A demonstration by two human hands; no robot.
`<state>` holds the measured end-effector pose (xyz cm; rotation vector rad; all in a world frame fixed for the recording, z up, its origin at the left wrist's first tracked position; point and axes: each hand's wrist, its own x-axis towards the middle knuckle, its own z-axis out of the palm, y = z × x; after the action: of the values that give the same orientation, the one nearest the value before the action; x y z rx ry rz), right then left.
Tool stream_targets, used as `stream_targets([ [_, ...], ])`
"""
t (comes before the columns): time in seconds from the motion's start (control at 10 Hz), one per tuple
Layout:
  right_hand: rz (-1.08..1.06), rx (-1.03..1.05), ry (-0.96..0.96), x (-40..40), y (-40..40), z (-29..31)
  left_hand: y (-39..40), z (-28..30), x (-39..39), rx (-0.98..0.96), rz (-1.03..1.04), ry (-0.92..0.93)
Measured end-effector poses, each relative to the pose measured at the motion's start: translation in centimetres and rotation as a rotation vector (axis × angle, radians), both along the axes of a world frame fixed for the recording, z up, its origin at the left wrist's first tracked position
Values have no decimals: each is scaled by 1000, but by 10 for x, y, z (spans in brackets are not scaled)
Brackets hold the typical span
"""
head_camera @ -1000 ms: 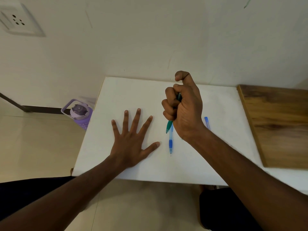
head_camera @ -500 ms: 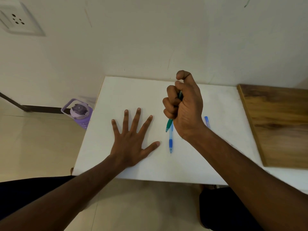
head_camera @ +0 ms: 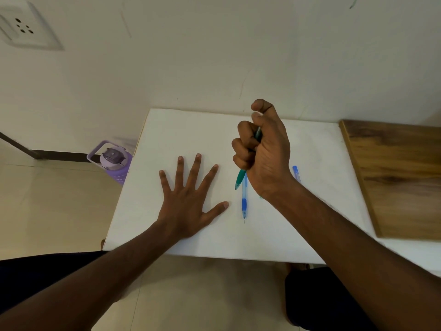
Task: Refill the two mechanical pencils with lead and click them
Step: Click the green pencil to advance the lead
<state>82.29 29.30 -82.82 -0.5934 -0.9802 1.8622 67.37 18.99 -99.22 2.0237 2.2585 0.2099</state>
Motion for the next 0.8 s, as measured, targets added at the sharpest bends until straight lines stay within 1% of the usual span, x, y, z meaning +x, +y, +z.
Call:
stream_targets([
  [0.1, -30, -9, -9, 1, 2, 0, 0, 1, 0, -5, 0, -1],
  [0.4, -28, 21, 19, 1, 1, -2, 0, 3, 1, -7, -2, -1],
  [0.6, -35, -26, 36, 2, 2, -2, 0, 2, 1, -12, 2, 2],
  [0.7, -31, -56, 32, 2, 4, -2, 0, 2, 1, -15, 0, -5],
  [0.8, -46, -41, -6, 2, 3, -2, 0, 3, 0, -17, 0, -7],
])
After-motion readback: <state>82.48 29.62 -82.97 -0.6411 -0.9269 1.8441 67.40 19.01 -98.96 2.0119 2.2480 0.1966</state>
